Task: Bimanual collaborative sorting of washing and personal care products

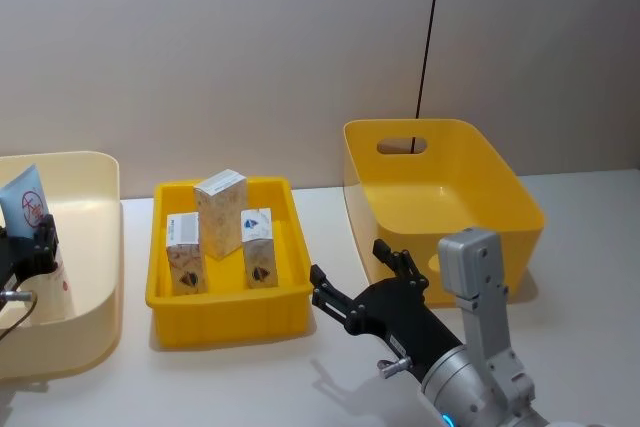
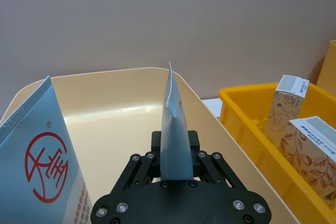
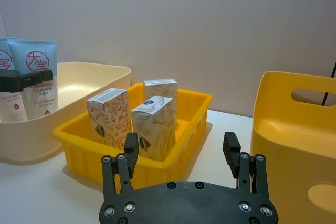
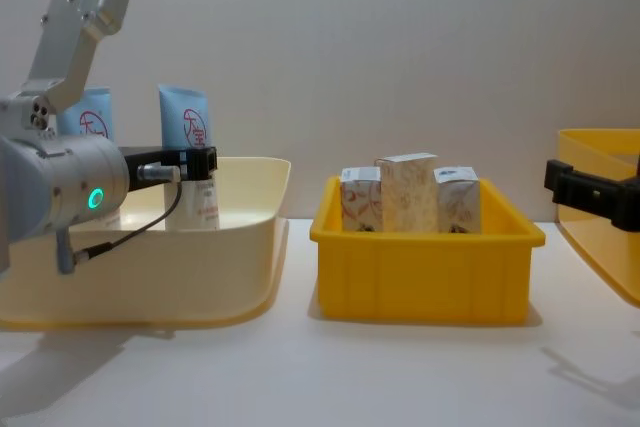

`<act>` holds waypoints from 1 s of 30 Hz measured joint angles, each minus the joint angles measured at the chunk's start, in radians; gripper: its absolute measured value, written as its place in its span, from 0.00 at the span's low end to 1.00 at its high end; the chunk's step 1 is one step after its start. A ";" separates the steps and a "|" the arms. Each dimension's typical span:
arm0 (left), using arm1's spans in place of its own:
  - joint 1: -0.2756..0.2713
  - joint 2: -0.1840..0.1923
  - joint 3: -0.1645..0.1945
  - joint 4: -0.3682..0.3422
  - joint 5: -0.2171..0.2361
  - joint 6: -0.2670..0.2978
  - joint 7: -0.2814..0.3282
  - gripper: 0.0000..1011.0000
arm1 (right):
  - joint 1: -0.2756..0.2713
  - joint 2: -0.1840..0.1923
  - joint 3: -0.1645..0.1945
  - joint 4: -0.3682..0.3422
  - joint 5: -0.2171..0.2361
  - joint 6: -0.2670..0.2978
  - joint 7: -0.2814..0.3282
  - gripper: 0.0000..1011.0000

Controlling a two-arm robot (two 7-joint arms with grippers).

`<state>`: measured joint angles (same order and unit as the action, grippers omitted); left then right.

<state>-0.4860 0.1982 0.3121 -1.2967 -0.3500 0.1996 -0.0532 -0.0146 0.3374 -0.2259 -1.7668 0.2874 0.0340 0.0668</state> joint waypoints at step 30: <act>-0.002 0.029 -0.078 -0.032 -0.197 -0.158 -0.334 0.25 | 0.000 0.000 0.000 0.000 0.000 0.000 0.000 0.99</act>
<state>-0.4885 0.2274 0.2339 -1.3289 -0.5469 0.0416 -0.3875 -0.0146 0.3375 -0.2258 -1.7667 0.2874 0.0340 0.0668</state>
